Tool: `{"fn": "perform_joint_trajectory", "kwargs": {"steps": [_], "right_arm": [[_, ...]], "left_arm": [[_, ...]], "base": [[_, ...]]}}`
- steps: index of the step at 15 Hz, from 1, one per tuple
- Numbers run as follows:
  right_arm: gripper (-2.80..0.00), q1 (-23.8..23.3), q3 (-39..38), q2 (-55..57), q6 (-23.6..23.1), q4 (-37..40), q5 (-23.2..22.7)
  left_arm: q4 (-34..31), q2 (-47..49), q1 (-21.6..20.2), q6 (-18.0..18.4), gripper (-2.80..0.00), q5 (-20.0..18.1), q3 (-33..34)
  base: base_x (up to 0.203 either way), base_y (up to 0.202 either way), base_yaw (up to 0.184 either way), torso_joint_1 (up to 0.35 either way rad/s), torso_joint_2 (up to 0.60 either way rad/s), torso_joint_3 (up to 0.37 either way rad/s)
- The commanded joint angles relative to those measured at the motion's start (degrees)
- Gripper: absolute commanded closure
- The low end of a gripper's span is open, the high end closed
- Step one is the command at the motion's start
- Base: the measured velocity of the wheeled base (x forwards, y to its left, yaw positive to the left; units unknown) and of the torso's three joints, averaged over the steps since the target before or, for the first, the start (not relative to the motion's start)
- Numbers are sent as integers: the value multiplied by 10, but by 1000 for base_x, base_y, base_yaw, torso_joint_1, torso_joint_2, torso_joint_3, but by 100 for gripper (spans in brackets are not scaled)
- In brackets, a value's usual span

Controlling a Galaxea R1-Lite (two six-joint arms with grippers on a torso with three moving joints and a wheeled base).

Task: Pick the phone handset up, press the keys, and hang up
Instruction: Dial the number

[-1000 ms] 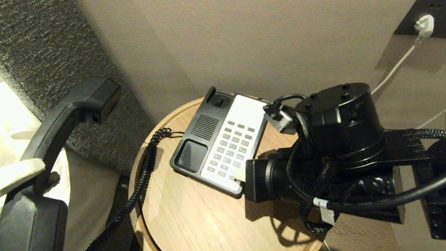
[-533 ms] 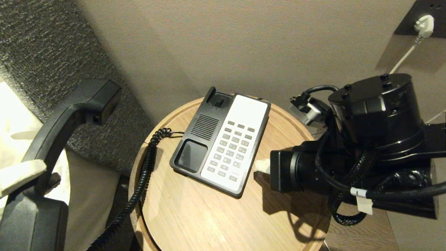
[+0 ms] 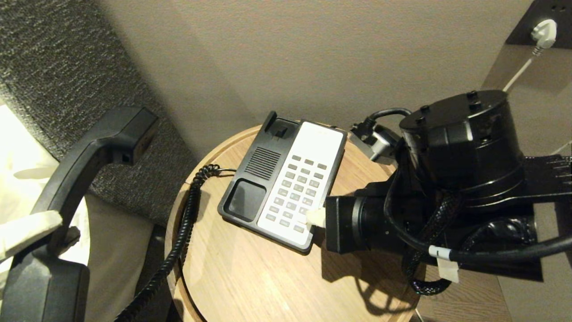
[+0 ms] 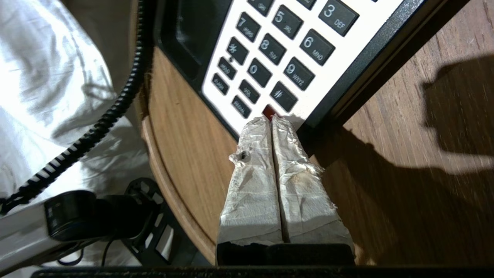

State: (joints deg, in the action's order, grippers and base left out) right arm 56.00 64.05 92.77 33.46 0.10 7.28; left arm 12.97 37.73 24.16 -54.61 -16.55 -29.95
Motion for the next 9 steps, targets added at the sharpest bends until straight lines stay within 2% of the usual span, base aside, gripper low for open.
{"fn": "perform_joint_trajectory", "kwargs": {"steps": [1, 9], "right_arm": [[0, 2, 4, 25, 0, -4, 3], [0, 2, 12, 34, 2, 1, -2]], "left_arm": [[1, 0, 0, -3, 0, -1, 0], [1, 0, -1, -3, 0, -1, 1]], "base": [[0, 0, 0, 0, 0, 0], [0, 0, 0, 0, 0, 0]]}}
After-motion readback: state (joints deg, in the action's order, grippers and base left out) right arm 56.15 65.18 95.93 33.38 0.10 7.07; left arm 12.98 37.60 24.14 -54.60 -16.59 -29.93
